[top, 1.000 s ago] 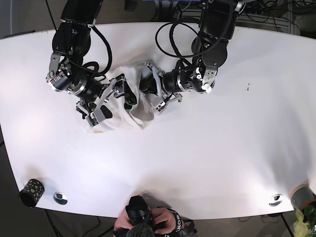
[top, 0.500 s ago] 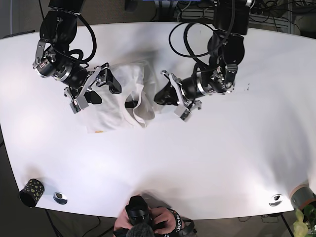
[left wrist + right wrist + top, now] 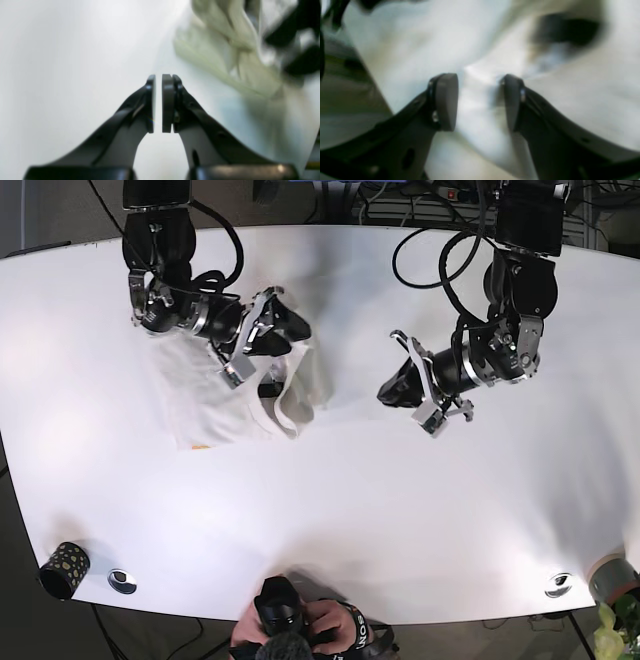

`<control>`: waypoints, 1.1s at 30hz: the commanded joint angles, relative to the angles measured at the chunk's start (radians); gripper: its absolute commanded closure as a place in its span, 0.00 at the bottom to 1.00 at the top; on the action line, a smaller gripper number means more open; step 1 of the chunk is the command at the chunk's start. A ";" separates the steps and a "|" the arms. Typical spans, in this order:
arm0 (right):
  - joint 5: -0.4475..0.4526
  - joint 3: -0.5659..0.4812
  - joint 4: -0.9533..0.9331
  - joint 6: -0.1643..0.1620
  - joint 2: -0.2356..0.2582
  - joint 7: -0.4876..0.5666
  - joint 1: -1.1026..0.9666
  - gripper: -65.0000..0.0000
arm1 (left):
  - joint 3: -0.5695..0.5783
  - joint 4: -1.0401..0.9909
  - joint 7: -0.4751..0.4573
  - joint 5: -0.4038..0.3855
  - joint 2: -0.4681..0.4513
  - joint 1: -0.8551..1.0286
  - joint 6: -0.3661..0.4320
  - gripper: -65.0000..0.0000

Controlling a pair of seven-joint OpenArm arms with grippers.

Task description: Fold the T-shirt properly

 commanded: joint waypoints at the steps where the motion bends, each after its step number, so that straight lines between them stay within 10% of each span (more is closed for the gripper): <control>1: 0.022 -0.037 0.002 0.009 0.010 0.026 0.008 0.57 | -0.018 0.029 -0.029 -0.020 -0.001 -0.030 -0.008 0.96; 14: 0.025 0.092 0.129 0.009 0.063 0.013 0.083 0.58 | -0.042 0.030 -0.029 -0.018 -0.004 -0.001 -0.008 0.96; 33: 0.022 -0.041 -0.301 0.009 0.004 0.040 0.386 0.58 | -0.042 0.037 -0.029 -0.018 -0.004 0.070 -0.008 0.96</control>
